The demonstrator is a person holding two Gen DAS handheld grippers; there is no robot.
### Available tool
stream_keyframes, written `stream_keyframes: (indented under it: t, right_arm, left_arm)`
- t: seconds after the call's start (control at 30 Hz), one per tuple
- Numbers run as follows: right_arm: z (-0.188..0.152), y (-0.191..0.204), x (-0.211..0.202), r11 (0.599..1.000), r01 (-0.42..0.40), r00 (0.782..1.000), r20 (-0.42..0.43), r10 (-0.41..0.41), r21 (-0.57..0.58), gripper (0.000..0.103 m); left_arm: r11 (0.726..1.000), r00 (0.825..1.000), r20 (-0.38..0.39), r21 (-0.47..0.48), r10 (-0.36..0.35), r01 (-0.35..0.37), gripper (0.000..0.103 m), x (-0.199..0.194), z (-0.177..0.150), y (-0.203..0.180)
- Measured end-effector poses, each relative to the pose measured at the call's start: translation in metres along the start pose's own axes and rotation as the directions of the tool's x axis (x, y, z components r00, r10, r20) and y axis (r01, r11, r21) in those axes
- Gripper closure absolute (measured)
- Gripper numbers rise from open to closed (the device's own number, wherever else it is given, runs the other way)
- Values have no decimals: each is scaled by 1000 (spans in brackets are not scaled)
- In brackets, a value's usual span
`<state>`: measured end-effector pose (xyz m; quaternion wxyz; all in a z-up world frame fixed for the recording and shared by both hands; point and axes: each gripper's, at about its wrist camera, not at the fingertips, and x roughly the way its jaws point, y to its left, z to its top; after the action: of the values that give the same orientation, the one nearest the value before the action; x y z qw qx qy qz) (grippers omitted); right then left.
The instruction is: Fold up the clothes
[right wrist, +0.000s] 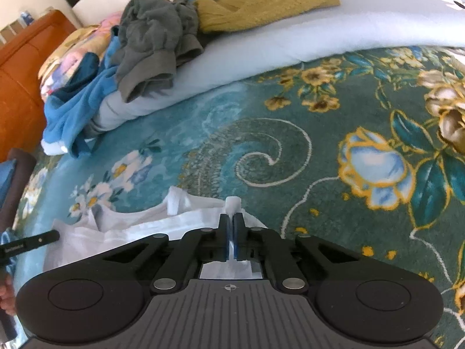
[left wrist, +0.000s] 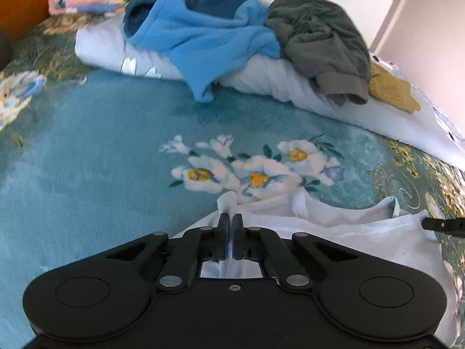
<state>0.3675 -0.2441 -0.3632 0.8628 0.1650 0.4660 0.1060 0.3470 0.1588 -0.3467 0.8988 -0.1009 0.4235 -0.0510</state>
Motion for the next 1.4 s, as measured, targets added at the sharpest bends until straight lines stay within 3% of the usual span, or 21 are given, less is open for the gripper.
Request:
stream_keyframes:
  t: [0.27, 0.6, 1.0, 1.2, 1.27, 1.33, 1.4]
  right_arm:
    - [19, 2, -16, 1000, -16, 995, 98, 17, -13, 102]
    - [15, -10, 18, 999, 35, 999, 15, -35, -8, 102]
    - [12, -14, 26, 999, 27, 999, -19, -27, -28, 101]
    - [17, -9, 19, 998, 22, 999, -23, -23, -62, 100]
    - [18, -7, 14, 997, 9, 1000, -14, -10, -77, 98]
    - [20, -8, 8, 997, 8, 1000, 0, -8, -78, 94]
    - [23, -9, 4, 998, 25, 1000, 2, -25, -64, 81]
  left_arm:
    - [1000, 993, 121, 28, 2, -6, 103, -16, 19, -3]
    - [996, 997, 24, 44, 74, -75, 103, 18, 9, 5]
    - [987, 989, -49, 87, 138, -133, 100, 37, 4, 1]
    - [986, 987, -48, 75, 154, -150, 86, 24, 8, -3]
    - [986, 987, -37, 74, 155, -152, 67, 15, 10, -5]
    - [986, 988, -15, 71, 152, -151, 56, 5, 12, -7]
    - [987, 989, 7, 65, 149, -149, 47, -5, 14, -9]
